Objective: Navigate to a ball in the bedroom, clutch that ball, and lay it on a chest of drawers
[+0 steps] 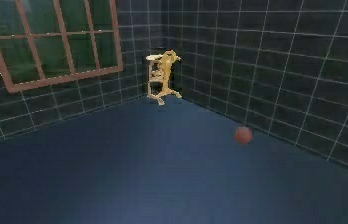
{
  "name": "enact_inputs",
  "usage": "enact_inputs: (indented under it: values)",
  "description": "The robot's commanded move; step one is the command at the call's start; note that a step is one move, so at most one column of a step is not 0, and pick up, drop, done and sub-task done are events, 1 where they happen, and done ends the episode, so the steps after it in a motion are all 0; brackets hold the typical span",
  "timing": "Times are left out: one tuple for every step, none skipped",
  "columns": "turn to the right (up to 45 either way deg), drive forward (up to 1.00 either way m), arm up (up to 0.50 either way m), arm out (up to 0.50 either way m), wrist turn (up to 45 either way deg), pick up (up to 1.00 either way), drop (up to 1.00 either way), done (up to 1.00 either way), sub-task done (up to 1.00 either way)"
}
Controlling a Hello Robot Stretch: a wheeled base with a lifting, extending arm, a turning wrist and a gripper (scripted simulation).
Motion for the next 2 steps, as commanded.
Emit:
enact_inputs:
  values:
    - [45.0,0.00,0.00,0.00,0.0,0.00,0.00,0.00,0.00]
    - [45.0,0.00,0.00,0.00,0.0,0.00,0.00,0.00,0.00]
